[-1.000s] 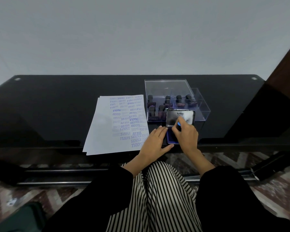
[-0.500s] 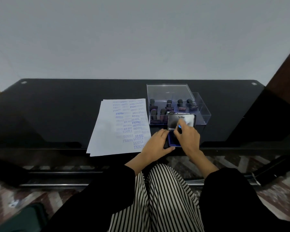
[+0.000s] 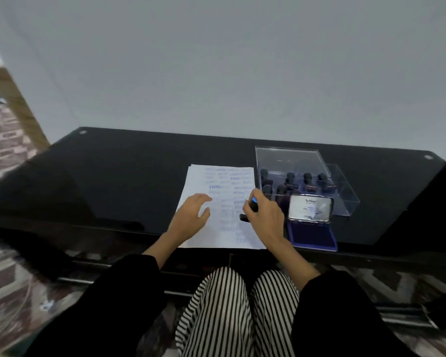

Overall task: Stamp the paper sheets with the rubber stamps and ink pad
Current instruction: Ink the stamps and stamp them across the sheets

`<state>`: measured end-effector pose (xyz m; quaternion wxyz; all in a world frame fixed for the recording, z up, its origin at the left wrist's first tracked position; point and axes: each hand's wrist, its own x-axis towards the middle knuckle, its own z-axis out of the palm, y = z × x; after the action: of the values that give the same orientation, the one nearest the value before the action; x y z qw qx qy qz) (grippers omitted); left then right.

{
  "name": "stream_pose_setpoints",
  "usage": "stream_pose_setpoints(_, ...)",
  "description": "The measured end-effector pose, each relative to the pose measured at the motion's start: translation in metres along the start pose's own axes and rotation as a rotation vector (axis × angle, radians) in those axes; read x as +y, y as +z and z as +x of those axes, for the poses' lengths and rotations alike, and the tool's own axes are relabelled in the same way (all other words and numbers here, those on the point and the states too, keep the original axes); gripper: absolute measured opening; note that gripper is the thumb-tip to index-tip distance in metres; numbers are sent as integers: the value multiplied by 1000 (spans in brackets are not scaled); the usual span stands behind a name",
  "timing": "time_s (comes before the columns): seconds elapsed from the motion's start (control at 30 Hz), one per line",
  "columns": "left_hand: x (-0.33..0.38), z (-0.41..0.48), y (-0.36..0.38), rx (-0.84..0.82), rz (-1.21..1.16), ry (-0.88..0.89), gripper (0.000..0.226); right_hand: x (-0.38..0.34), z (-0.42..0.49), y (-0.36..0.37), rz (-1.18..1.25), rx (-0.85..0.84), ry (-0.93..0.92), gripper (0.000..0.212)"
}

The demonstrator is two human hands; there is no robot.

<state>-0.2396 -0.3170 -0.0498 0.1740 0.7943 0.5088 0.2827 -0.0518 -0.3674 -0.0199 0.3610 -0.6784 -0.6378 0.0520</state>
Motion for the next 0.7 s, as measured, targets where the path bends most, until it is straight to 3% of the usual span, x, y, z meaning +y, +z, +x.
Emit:
stream_pose_setpoints(0.13, -23, -3, -3, -29, 195, -32, 46, -25, 1, 28, -12, -130, -85, 19)
stream_pose_setpoints(0.33, -36, -9, 5, -228, 370, -114, 72, -37, 3, 57, -79, -230, -112, 18)
stream_pose_setpoints(0.43, -38, -9, 7, -226, 401, -109, 56, -38, 2, 62, -150, -257, -105, 16)
stream_pose_setpoints(0.7, -37, -10, 8, -229, 401, -93, 52, -39, -4, 68, -236, -215, -109, 14)
